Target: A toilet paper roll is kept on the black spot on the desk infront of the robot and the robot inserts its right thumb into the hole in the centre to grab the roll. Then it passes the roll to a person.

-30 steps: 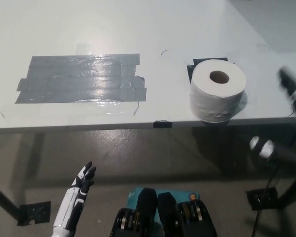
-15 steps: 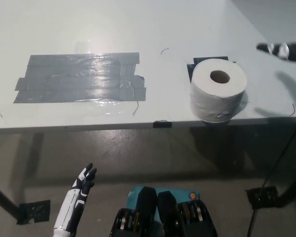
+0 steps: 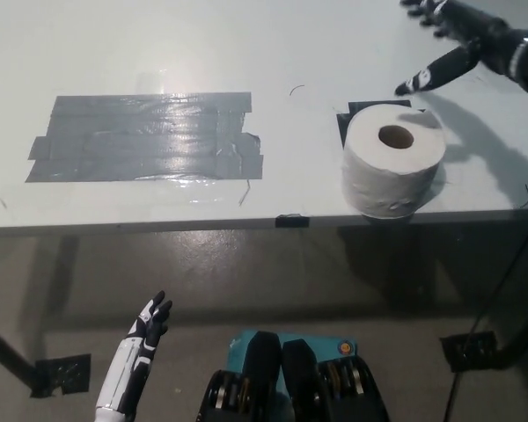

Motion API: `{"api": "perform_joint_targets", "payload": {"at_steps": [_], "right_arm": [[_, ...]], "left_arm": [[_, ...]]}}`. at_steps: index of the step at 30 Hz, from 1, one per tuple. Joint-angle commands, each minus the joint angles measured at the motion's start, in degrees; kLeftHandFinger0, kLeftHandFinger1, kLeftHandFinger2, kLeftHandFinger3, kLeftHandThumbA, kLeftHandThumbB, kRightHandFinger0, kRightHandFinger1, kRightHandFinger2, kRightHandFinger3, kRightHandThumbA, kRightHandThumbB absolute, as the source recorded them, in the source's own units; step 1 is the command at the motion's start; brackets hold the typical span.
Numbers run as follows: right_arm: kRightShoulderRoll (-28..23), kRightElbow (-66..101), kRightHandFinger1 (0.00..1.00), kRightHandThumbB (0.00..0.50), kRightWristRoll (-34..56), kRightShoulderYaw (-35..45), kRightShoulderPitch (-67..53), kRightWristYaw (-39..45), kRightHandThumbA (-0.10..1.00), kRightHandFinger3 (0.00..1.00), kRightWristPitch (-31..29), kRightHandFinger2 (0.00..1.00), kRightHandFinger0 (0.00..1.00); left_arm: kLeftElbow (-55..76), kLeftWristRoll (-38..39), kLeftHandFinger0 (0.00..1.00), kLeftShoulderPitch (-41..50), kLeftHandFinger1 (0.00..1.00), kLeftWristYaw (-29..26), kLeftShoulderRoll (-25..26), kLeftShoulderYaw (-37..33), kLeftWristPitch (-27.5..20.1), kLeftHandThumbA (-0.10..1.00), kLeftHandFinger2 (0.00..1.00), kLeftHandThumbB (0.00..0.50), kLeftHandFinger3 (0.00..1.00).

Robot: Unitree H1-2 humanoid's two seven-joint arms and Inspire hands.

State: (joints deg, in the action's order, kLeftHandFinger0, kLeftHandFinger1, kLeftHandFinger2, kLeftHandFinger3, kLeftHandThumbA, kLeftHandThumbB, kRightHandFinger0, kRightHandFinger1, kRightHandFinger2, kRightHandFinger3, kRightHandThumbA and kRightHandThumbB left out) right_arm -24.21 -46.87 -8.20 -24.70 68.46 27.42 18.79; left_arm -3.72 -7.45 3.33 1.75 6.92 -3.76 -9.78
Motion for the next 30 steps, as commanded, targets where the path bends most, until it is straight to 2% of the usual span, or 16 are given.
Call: {"api": "perform_joint_targets", "payload": {"at_steps": [1,2,10,11,12,15,17,21,25,27,28,30], "right_arm": [[2.9,-19.2,1.0,0.347,-8.2,-8.3,20.8,16.8,1.0,1.0,-0.6,1.0,1.0],[3.6,-20.5,1.0,0.339,-8.9,-9.4,21.2,16.8,1.0,1.0,-1.4,1.0,1.0],[6.9,-25.5,1.0,0.473,-10.4,-13.6,21.1,14.5,1.0,1.0,-3.0,1.0,1.0],[7.1,-25.7,1.0,0.447,-10.0,-13.2,20.8,13.9,1.0,1.0,-3.4,1.0,1.0],[7.3,-25.9,1.0,0.38,-9.4,-12.6,20.5,13.4,1.0,1.0,-4.3,1.0,1.0],[7.6,-27.1,1.0,0.314,-9.5,-12.0,20.7,14.1,1.0,1.0,-5.9,1.0,1.0],[7.6,-27.4,1.0,0.342,-9.8,-11.7,21.1,14.1,1.0,1.0,-5.5,1.0,1.0],[7.3,-27.0,1.0,0.348,-10.7,-11.6,21.0,14.8,1.0,1.0,-6.5,1.0,1.0],[7.5,-27.3,1.0,0.374,-11.4,-11.2,20.4,13.7,1.0,1.0,-6.7,1.0,1.0],[7.6,-27.2,1.0,0.378,-12.6,-12.0,20.1,13.2,0.98,1.0,-6.5,1.0,1.0],[7.7,-27.2,1.0,0.365,-13.0,-12.1,19.8,12.9,0.97,1.0,-6.4,1.0,1.0],[8.0,-28.1,1.0,0.36,-14.3,-13.1,20.0,13.5,1.0,1.0,-5.9,1.0,1.0]], "left_arm": [[3.6,-0.4,1.0,-0.9,1.0,0.7,0.9,-0.1,-1.1,1.0,1.0,0.132,1.0],[3.7,-0.4,1.0,-1.1,1.0,0.8,1.0,-0.2,-1.4,1.0,1.0,0.127,1.0],[4.1,-1.0,1.0,-1.2,1.0,0.8,1.2,-0.4,-1.2,1.0,1.0,0.134,1.0],[4.1,-1.0,1.0,-1.4,1.0,0.8,1.2,-0.4,-1.1,1.0,1.0,0.14,1.0],[4.4,-1.0,1.0,-1.4,1.0,0.9,1.3,-0.5,-0.7,1.0,1.0,0.143,1.0],[4.6,-1.3,1.0,-1.8,1.0,0.9,1.6,-0.5,-0.5,1.0,1.0,0.144,1.0],[4.6,-1.0,1.0,-2.2,1.0,1.1,1.8,-0.4,-0.1,1.0,1.0,0.146,1.0],[4.8,-1.0,1.0,-2.3,1.0,1.0,1.7,-0.5,0.3,1.0,1.0,0.153,1.0],[5.1,-1.0,1.0,-2.3,1.0,0.9,1.6,-0.5,0.8,1.0,1.0,0.158,1.0],[4.9,-0.9,1.0,-2.4,1.0,1.0,1.6,-0.5,0.6,1.0,1.0,0.162,1.0],[4.7,-1.0,1.0,-2.4,1.0,1.0,1.6,-0.6,0.6,1.0,1.0,0.162,1.0],[4.8,-0.9,1.0,-2.4,1.0,1.1,1.7,-0.6,0.6,1.0,1.0,0.159,1.0]]}}
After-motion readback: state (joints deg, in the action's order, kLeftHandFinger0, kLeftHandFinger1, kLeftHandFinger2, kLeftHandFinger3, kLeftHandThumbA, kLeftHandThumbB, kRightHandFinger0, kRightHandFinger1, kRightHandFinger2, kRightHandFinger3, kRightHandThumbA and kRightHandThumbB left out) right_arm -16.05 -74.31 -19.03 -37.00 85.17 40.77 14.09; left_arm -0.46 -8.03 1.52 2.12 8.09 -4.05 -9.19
